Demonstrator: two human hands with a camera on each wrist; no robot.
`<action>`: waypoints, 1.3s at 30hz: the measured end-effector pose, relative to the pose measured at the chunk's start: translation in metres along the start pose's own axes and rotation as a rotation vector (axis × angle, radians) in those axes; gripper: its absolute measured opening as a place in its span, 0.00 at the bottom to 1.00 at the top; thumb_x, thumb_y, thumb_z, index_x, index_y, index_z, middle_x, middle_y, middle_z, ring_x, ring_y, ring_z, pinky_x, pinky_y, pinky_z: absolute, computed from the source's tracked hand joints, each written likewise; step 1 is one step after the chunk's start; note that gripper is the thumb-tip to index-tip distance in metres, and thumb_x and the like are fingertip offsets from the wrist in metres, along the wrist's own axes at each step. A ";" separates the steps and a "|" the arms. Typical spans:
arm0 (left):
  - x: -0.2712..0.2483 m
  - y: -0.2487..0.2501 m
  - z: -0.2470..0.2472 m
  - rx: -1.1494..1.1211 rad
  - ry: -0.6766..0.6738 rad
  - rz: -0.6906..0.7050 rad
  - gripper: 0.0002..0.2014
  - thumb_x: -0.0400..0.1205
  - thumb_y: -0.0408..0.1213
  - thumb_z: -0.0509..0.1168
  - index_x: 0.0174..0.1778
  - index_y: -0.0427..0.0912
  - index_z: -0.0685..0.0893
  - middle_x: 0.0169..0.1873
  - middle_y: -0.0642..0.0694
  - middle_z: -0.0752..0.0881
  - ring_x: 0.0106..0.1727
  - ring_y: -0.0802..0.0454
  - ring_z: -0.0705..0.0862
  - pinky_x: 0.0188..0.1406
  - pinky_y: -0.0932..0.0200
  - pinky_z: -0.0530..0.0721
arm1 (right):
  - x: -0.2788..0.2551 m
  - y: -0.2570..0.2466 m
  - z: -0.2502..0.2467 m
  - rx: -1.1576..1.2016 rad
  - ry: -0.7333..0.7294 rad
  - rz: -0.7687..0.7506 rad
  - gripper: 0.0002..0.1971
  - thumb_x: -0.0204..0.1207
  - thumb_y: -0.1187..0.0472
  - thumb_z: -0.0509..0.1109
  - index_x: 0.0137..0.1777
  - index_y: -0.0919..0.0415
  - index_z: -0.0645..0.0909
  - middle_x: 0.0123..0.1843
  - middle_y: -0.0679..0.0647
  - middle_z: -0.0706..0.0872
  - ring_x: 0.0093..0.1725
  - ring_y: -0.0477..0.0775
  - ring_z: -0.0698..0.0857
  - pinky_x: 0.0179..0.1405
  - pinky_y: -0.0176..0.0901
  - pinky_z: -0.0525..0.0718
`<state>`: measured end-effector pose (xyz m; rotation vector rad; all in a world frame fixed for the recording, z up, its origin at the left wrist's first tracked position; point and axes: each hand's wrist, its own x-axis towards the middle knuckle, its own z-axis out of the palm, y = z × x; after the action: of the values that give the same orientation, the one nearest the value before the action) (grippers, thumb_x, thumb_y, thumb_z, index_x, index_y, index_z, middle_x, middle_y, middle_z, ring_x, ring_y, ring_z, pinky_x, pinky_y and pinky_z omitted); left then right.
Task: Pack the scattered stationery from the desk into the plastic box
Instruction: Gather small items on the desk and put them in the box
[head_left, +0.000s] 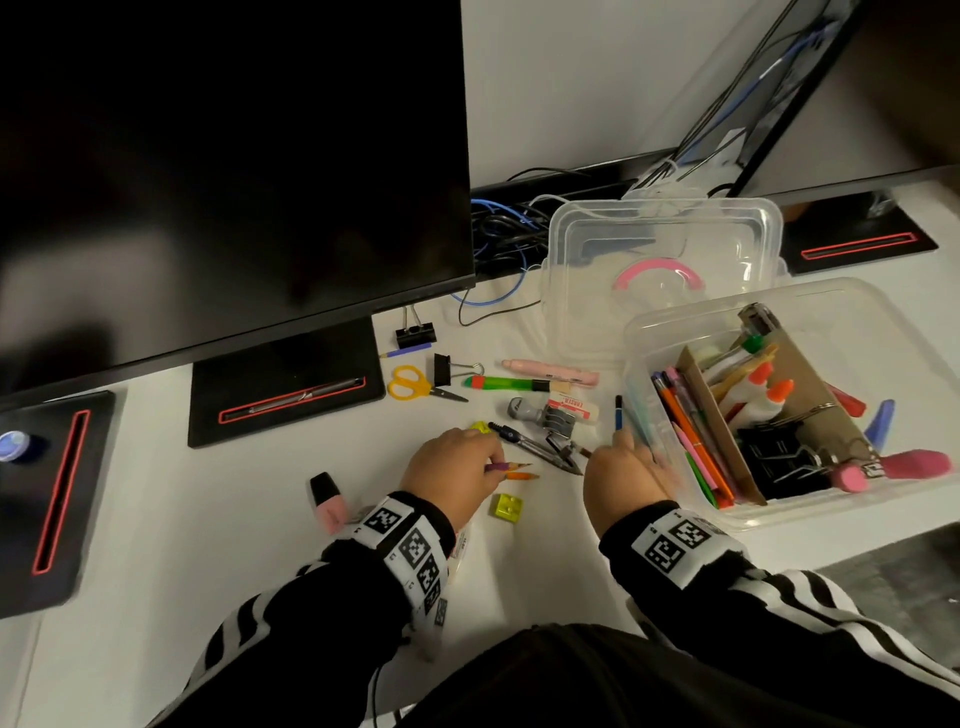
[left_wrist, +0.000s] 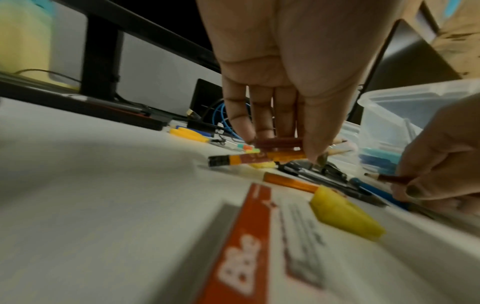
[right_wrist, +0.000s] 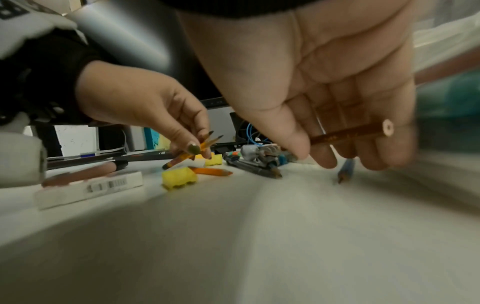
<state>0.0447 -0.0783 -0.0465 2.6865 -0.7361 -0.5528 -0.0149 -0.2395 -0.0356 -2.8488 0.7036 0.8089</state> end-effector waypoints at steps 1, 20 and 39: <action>0.003 0.003 0.002 0.029 -0.001 0.013 0.10 0.83 0.45 0.60 0.55 0.48 0.83 0.51 0.49 0.84 0.54 0.49 0.80 0.53 0.55 0.78 | 0.000 0.001 0.004 0.021 -0.021 0.025 0.20 0.81 0.66 0.57 0.72 0.65 0.72 0.72 0.58 0.69 0.71 0.60 0.72 0.71 0.50 0.70; 0.018 -0.007 0.011 0.173 -0.203 -0.084 0.11 0.82 0.39 0.62 0.55 0.46 0.88 0.51 0.45 0.86 0.51 0.46 0.84 0.52 0.55 0.82 | 0.008 0.007 0.020 0.001 0.114 -0.255 0.12 0.78 0.60 0.65 0.59 0.56 0.83 0.57 0.54 0.79 0.59 0.59 0.76 0.57 0.45 0.75; 0.010 -0.034 -0.014 0.042 -0.176 -0.208 0.08 0.80 0.39 0.64 0.36 0.45 0.85 0.30 0.48 0.77 0.39 0.47 0.78 0.38 0.61 0.73 | -0.002 -0.007 0.032 0.011 0.285 -0.521 0.10 0.59 0.48 0.82 0.36 0.45 0.84 0.36 0.43 0.83 0.38 0.51 0.83 0.40 0.44 0.78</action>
<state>0.0731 -0.0525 -0.0496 2.7977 -0.5177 -0.8426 -0.0285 -0.2258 -0.0620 -2.9482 -0.0315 0.3238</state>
